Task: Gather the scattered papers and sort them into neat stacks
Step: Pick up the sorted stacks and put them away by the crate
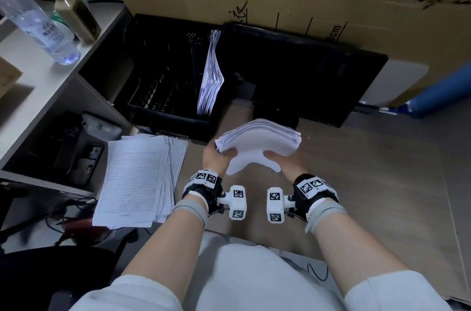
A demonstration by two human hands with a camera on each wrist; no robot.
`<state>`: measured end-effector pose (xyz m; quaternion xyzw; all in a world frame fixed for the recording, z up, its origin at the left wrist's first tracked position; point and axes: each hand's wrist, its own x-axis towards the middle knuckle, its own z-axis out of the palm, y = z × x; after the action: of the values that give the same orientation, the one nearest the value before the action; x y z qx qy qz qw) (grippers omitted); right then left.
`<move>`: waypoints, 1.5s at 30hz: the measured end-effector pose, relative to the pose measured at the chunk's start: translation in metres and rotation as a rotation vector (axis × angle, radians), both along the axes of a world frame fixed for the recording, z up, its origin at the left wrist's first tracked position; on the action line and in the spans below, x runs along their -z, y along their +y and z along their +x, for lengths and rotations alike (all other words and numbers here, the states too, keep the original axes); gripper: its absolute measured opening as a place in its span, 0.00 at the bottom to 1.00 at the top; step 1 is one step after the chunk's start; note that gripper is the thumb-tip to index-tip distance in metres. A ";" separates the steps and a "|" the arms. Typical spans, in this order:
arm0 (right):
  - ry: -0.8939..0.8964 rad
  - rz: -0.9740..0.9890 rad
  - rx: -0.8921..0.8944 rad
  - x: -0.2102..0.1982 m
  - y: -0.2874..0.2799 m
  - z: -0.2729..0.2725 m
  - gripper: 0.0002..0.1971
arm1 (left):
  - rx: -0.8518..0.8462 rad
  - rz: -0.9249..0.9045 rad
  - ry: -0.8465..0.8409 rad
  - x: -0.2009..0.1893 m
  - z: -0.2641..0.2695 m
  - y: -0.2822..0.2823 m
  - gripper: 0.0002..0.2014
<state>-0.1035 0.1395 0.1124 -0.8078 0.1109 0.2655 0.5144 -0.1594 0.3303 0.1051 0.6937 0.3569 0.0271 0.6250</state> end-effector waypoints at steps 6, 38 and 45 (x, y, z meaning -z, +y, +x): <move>-0.024 0.047 0.173 -0.003 -0.008 -0.003 0.09 | 0.251 0.081 0.203 -0.004 0.002 -0.006 0.31; 0.054 0.259 0.109 -0.020 0.123 0.038 0.13 | 0.053 -0.141 0.065 -0.010 -0.044 0.109 0.27; -0.073 0.321 -0.163 -0.040 0.217 0.047 0.23 | -0.315 0.231 0.070 -0.044 -0.029 0.192 0.28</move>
<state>-0.0568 0.3561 0.1525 -0.7307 -0.0175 0.2911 0.6173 -0.1886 0.5221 0.1490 0.6971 0.4771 0.1410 0.5163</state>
